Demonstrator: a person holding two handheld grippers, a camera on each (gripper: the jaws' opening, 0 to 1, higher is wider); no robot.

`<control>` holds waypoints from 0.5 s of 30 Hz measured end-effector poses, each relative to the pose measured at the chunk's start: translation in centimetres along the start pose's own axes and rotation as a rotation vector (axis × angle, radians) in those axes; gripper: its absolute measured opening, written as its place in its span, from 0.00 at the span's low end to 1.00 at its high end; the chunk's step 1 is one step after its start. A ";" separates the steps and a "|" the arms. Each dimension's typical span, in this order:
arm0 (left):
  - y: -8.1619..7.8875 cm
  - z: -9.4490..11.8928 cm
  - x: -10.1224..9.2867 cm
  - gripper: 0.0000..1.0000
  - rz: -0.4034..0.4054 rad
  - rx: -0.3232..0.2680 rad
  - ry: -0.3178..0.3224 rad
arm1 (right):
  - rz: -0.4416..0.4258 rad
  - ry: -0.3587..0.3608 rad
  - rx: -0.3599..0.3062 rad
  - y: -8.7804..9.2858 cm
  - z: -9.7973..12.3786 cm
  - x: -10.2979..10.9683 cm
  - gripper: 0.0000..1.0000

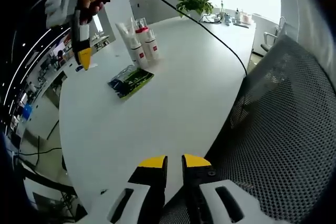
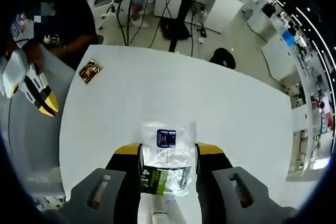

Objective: Arrange the skincare products in the storage area until every visible bottle or jar stands upright without overlapping.

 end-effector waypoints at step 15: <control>0.3 -0.3 0.0 0.10 -0.009 0.016 0.002 | -0.140 -0.095 0.100 1.2 -6.6 -1.9 0.37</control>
Point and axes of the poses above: the point that each gripper's makers call its tool centre point, and the gripper's own axes: z roughly backward along the fingers, x roughly to its left, y roughly out of its underside, the point moved 4 cm from there along z, roughly backward along the fingers, and after that the axes turned 7 degrees about x, right-handed, at the moved point
